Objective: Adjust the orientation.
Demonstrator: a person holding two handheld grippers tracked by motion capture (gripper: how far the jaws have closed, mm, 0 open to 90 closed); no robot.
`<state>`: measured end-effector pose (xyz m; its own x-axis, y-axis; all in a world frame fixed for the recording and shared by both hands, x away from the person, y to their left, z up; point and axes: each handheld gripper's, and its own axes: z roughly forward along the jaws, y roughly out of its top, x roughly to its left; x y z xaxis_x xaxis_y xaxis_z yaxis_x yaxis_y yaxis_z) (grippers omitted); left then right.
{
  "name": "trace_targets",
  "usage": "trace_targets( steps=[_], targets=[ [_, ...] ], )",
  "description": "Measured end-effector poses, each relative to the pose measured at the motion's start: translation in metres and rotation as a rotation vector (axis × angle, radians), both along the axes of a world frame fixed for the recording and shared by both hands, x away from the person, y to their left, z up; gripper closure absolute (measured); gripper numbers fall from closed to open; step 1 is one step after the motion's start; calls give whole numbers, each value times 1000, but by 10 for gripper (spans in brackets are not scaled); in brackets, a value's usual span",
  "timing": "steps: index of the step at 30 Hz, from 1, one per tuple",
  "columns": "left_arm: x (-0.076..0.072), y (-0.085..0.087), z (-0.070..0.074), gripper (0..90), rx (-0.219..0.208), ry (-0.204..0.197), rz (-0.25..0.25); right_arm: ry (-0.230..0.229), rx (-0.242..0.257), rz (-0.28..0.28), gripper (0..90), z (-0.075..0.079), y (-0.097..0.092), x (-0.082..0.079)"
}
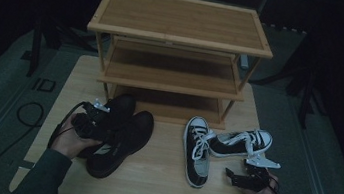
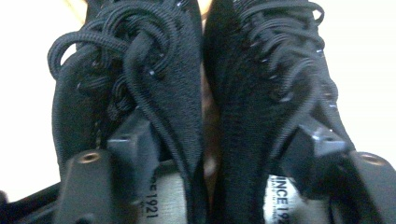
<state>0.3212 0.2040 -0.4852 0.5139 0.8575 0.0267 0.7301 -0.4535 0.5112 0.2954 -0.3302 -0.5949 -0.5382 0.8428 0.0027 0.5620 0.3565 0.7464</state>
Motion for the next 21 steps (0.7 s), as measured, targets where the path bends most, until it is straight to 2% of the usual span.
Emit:
trace_targets(
  steps=[3, 7, 9, 10, 11, 14, 15, 17, 21],
  targets=[
    [4, 0, -6, 411, 10, 40, -6, 0, 0, 0, 135, 0, 0, 0],
    [6, -3, -10, 476, 49, 67, -17, 0, 0, 0, 135, 0, 0, 0],
    [7, -4, -9, 546, 49, 76, -32, 0, 1, 0, 135, 0, 0, 0],
    [7, -4, -9, 636, 45, 83, -33, 0, 1, 0, 135, 0, 0, 0],
    [7, -5, -9, 636, 45, 83, -36, 0, 1, 0, 135, 0, 0, 0],
    [7, -3, -7, 751, 54, 84, -32, 0, 1, 0, 135, 0, 0, 0],
    [7, -2, -6, 800, 43, 83, -19, 0, 1, 0, 135, 0, 0, 0],
    [8, 0, -6, 825, 26, 92, -16, 0, 1, 0, 135, 0, 0, 0],
    [7, -3, -5, 836, 41, 83, -9, 0, 0, 0, 135, 0, 0, 0]
  ],
)
